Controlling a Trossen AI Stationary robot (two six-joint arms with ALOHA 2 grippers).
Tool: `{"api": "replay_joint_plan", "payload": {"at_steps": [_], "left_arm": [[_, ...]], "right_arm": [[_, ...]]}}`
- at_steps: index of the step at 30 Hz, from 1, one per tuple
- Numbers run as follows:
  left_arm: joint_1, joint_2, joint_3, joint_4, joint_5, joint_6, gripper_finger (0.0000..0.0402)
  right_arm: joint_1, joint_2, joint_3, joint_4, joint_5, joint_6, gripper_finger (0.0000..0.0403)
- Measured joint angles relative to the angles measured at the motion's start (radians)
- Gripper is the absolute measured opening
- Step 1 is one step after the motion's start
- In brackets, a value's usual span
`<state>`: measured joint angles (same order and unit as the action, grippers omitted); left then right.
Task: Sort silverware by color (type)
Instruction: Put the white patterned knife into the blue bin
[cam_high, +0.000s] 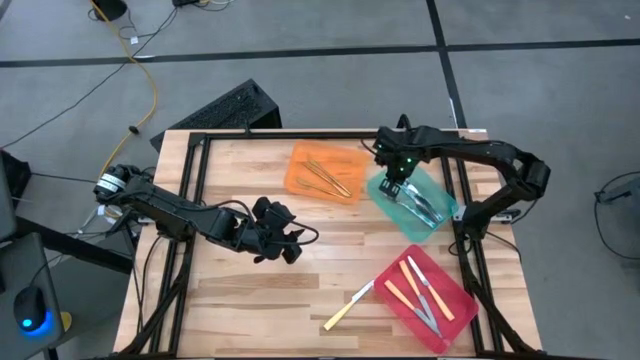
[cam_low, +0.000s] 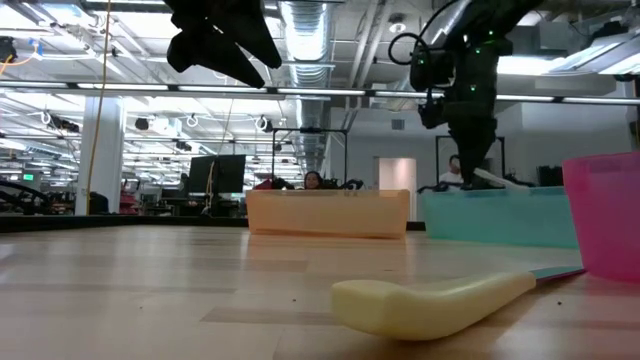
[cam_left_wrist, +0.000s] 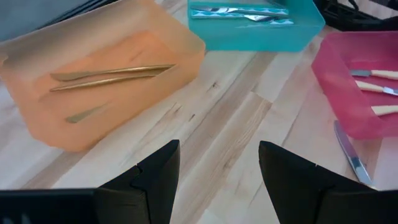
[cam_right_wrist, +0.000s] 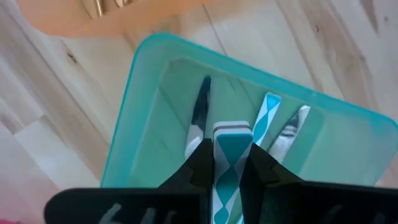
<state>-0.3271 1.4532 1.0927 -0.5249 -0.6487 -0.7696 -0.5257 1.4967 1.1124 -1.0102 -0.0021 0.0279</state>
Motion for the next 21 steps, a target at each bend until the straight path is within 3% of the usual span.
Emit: {"api": "replay_joint_plan", "payload": {"at_steps": [21], "left_arm": [[0.000,0.000,0.000,-0.001,0.002,0.005,0.0201]], "right_arm": [[-0.031,0.000,-0.139,0.214,-0.076,0.009,0.0051]]}}
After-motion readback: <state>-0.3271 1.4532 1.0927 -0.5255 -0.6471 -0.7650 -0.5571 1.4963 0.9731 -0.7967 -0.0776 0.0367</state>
